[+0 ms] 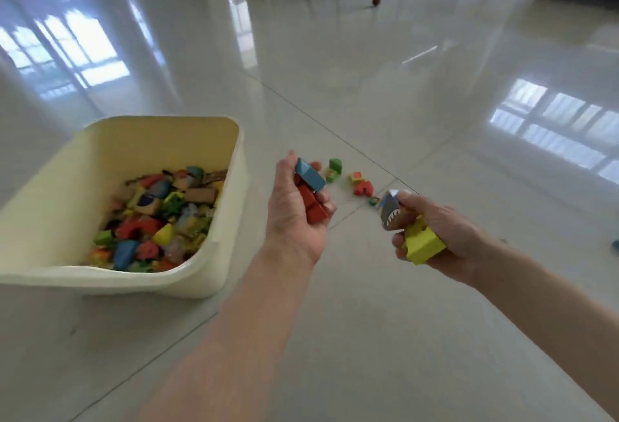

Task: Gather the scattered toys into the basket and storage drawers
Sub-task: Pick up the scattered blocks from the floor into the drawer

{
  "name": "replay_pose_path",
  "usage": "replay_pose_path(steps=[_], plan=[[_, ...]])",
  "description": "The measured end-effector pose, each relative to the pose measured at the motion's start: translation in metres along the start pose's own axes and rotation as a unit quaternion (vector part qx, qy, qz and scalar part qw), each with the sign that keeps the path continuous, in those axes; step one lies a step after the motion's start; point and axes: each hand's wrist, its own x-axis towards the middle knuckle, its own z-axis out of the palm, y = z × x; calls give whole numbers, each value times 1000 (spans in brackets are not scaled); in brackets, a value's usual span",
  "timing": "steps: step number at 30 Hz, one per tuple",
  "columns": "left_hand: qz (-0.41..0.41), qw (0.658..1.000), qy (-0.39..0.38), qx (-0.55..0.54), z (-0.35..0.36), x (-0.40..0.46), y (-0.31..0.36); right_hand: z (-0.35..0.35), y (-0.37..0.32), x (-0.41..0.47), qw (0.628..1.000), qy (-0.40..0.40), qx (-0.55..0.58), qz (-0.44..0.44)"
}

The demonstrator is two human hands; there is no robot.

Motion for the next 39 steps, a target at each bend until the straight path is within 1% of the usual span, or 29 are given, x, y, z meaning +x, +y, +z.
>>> replay_pose_path(steps=[2,5,8,10,13,15,16,18,21,24,26,29,33,36,39], plan=[[33,998,39,-24,-22,4,35,46,-12,15,999,-48,-25,2],[68,989,122,-47,-56,7,78,103,-25,30,993,-82,-86,-1],[75,972,214,-55,-93,9,112,154,-32,39,985,-113,-130,5],[74,961,260,-60,-116,10,127,185,-32,42,982,-122,-142,10],[74,946,304,-81,-135,9,142,220,-29,50,983,-150,-95,48],[81,939,323,-85,-141,9,146,231,-24,58,976,-196,-32,91],[86,937,331,-76,-142,8,147,232,-21,62,971,-214,0,109],[112,936,331,-36,-137,4,145,224,-14,69,969,-215,25,119],[143,942,300,42,-122,1,135,201,-7,68,978,-178,37,102],[160,945,251,134,-105,6,116,166,-5,59,983,-148,54,95],[195,934,215,207,-90,10,97,142,-4,52,987,-120,62,92],[221,921,137,291,-54,14,50,88,3,40,991,-49,89,83],[193,901,22,387,-9,13,-38,0,20,15,987,56,135,73],[148,869,-83,464,19,4,-112,-62,40,-9,971,143,179,72],[87,839,-169,509,37,-15,-177,-114,65,-36,959,207,184,66]])
